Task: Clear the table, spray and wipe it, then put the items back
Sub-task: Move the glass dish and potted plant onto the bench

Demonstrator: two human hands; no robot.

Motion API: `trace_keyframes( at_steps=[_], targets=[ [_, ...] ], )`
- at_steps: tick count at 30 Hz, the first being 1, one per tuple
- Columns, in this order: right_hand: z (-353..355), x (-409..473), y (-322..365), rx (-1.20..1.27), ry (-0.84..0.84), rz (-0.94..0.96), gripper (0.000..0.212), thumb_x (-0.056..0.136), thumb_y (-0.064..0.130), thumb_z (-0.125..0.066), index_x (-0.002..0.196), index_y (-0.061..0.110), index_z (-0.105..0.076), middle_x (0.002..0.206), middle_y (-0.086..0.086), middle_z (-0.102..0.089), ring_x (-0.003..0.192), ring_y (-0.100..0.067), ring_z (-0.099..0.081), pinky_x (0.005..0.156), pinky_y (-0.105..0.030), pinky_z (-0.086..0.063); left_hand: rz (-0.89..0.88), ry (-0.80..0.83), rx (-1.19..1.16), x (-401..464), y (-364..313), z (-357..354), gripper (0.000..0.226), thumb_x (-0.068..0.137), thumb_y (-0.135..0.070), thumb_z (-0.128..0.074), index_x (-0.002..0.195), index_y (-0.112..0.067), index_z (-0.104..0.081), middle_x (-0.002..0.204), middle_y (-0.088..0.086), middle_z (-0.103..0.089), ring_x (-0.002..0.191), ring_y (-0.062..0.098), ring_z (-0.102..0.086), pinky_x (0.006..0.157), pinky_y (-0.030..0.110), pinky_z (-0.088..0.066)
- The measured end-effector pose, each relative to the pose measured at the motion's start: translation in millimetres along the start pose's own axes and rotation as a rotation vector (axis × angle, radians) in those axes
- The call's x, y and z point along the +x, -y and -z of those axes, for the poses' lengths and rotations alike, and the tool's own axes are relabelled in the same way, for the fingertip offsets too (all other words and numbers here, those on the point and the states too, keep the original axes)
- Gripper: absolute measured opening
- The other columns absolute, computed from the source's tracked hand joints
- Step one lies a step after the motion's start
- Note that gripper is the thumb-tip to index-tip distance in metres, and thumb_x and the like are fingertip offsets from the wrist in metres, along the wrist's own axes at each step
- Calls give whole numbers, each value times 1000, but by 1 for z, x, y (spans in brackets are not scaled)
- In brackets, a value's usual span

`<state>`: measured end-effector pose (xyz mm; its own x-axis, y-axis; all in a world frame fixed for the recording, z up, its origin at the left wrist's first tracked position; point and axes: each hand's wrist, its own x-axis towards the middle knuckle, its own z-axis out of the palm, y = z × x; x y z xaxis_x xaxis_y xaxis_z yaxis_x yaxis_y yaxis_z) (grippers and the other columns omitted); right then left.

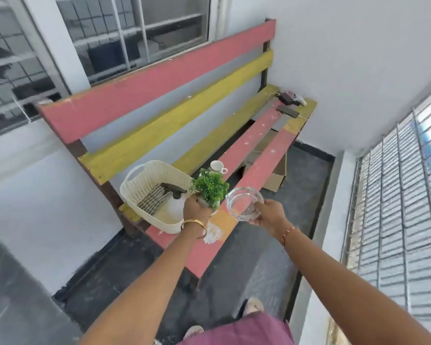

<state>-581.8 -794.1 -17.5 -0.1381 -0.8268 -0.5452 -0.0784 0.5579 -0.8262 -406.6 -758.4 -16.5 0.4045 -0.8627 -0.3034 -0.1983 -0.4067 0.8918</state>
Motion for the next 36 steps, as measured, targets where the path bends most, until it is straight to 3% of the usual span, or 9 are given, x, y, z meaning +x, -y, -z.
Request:
trace_keyframes(
  at_steps=[6,11,15,18,24,27,30,32,36],
  targets=[
    [18,109,29,-34,96,-22,8,92,1,-48,87,1,-54,73,-11,-57,61,-23,-57,44,-27,-56,99,-67,-1,65,-13,-66,22,80,3,-55,102,0,-60,97,24,-64,91,35,-60,74,33,-46],
    [36,186,53,-161,177,-52,11,92,1,-46,85,3,-53,72,-10,-56,59,-21,-56,43,-24,-55,206,-118,-54,102,-32,-117,40,74,6,-62,112,-2,-57,93,9,-58,87,21,-52,75,24,-39],
    [39,236,59,-209,203,-94,5,91,1,-47,89,0,-52,73,-11,-56,57,-22,-55,39,-24,-53,297,-161,-39,122,-35,-150,33,77,0,-65,110,-3,-60,97,12,-62,96,22,-57,78,26,-40],
    [39,268,53,-241,170,-135,27,86,-2,-52,112,-8,-51,86,-17,-57,60,-23,-57,40,-28,-54,372,-218,-18,138,-25,-167,30,74,-3,-68,104,-3,-64,87,6,-57,85,17,-51,73,24,-37],
    [32,311,22,-235,220,-243,10,83,-12,-50,89,-4,-53,80,-18,-55,61,-26,-57,37,-25,-51,502,-165,77,163,15,-197,35,75,-17,-71,107,-7,-63,107,13,-68,104,29,-61,84,30,-45],
    [24,331,0,-237,213,-285,17,84,-12,-51,99,-6,-51,86,-19,-55,63,-26,-58,37,-26,-52,513,-133,118,174,35,-211,31,73,-20,-74,99,-8,-65,98,12,-69,97,25,-63,76,27,-45],
    [16,348,-21,-250,186,-337,40,82,-12,-56,120,-2,-47,92,-16,-58,72,-31,-63,40,-29,-55,508,-171,106,184,55,-224,26,72,-11,-75,95,-5,-64,84,5,-61,82,15,-54,66,20,-38],
    [12,357,-31,-273,156,-342,45,82,-11,-57,123,2,-46,104,-16,-54,81,-36,-64,46,-32,-58,457,-181,177,189,66,-232,23,71,-8,-73,91,1,-66,87,11,-66,84,19,-57,64,21,-39],
    [6,372,-52,-342,97,-297,40,86,-7,-52,124,6,-47,122,-16,-49,100,-41,-62,61,-36,-57,425,-139,306,194,84,-245,15,74,-14,-68,83,-2,-67,91,17,-68,102,31,-49,80,25,-38]
  ],
)
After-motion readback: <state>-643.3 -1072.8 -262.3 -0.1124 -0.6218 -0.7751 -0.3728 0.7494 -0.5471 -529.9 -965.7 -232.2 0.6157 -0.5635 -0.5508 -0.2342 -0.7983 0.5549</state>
